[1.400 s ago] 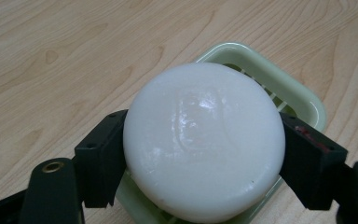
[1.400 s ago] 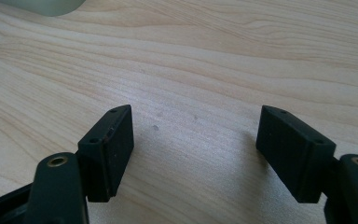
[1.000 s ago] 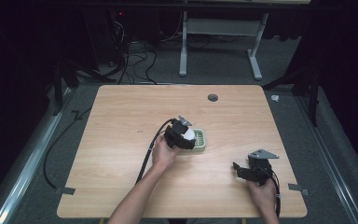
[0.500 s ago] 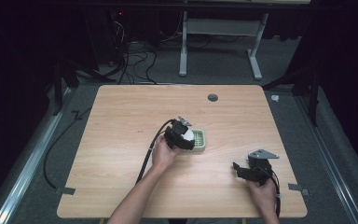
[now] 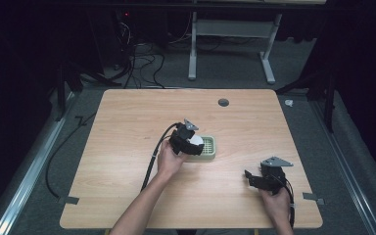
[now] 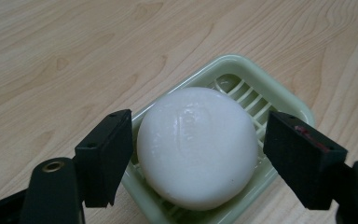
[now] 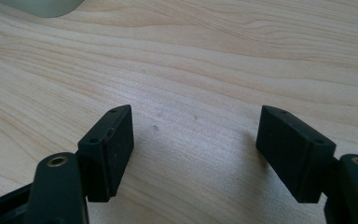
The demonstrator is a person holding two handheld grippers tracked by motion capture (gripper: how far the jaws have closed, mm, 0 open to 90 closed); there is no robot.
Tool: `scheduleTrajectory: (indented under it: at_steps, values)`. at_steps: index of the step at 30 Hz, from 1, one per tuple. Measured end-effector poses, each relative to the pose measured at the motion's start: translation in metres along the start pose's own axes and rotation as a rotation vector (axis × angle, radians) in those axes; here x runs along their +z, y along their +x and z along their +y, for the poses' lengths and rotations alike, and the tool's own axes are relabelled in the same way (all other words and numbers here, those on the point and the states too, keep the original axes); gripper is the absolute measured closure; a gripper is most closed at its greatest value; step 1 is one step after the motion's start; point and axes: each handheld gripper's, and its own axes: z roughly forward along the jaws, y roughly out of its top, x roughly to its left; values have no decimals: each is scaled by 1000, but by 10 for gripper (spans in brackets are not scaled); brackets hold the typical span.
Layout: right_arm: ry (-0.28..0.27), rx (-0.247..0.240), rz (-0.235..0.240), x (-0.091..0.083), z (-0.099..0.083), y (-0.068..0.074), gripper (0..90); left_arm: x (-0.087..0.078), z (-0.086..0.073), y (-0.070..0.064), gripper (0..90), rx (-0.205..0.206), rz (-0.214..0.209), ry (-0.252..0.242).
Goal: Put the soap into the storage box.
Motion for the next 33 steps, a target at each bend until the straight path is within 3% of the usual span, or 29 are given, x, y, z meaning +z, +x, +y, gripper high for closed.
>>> scheduleTrajectory:
  at_steps: [7, 17, 33]
  values:
    - [0, -1, 0, 0, 0, 0, 282, -14, -3, 3, 253, -25, -22, -45]
    - [0, 0, 0, 0, 0, 0, 282, -34, -8, 8, 258, -14, -11, -72]
    - [-1, -1, 0, 0, 0, 0, 282, -57, -22, 19, 257, -43, -33, -97]
